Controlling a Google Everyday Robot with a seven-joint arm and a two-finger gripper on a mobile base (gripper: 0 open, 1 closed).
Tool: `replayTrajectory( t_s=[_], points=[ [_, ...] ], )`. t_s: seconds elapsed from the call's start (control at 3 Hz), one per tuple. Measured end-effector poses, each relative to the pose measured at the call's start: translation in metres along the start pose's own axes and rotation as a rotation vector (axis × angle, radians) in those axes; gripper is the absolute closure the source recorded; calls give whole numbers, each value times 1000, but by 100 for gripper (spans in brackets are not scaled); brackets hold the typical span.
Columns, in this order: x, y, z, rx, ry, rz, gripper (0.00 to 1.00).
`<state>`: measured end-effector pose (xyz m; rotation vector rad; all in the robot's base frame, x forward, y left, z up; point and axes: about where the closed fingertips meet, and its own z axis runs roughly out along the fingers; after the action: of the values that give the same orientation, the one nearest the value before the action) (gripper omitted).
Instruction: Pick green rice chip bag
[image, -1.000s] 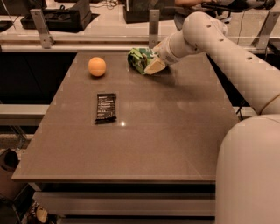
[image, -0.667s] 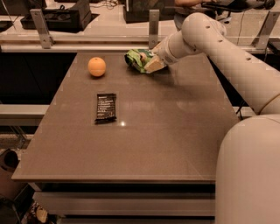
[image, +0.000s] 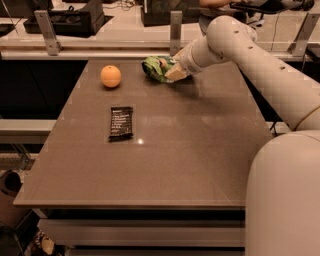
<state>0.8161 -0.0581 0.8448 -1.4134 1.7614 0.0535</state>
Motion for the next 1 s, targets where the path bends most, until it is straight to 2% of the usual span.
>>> replayTrajectory(
  t_s=[0.33, 1.0],
  points=[
    [-5, -6, -4, 6, 15, -11, 100],
    [-24, -27, -26, 68, 43, -53, 100]
  ],
)
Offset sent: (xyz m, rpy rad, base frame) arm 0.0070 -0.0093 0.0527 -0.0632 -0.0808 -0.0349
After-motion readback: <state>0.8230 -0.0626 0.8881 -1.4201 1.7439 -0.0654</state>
